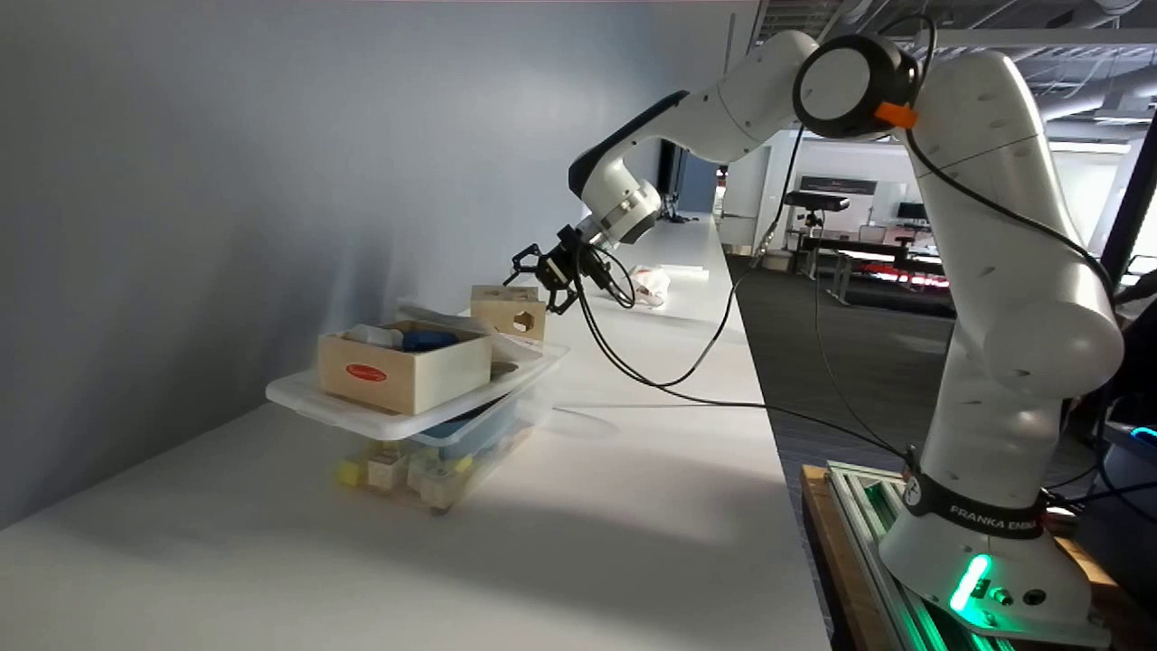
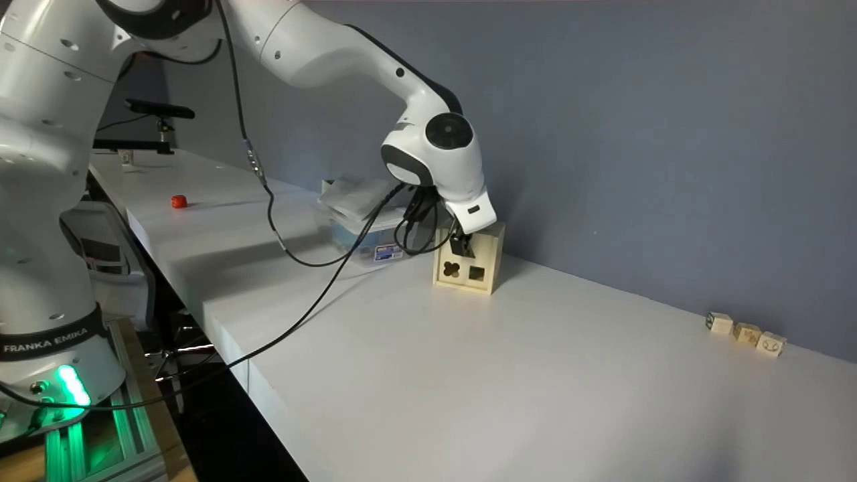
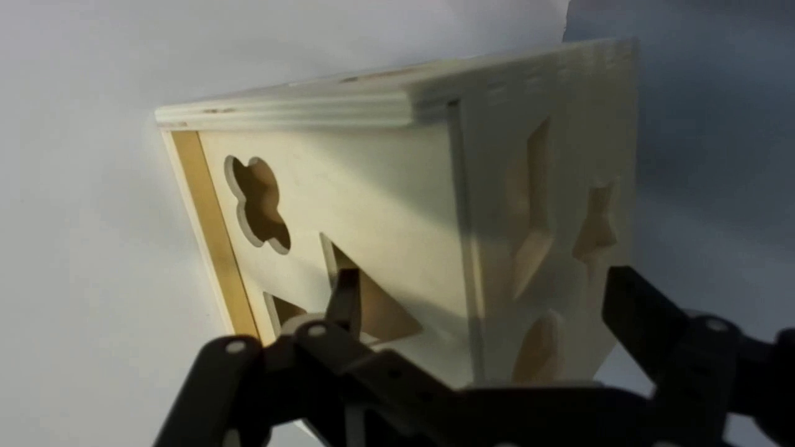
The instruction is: Remove the lid of the shape sorter, put it on top of the shape sorter and put the green block on the lunchbox
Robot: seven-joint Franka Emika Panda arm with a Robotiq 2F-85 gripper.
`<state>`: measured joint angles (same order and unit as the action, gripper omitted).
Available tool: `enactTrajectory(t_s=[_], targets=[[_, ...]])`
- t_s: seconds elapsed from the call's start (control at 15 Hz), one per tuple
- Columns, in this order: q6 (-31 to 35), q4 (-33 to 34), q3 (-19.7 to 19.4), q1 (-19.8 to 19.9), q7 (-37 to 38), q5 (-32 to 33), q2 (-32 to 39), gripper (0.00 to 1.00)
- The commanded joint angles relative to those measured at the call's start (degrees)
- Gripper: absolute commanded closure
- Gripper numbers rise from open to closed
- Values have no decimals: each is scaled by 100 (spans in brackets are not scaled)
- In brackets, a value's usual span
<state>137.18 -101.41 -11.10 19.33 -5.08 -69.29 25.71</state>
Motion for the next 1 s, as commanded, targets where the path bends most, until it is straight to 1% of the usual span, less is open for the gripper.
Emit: enactTrajectory(t_s=[0.0,0.4,0.93], targets=[[50,261,85,20,-105,-199,146,0],[67,214,88,49,-200,-212,20,0],[82,15,87,15,-557,-203,-426,0]])
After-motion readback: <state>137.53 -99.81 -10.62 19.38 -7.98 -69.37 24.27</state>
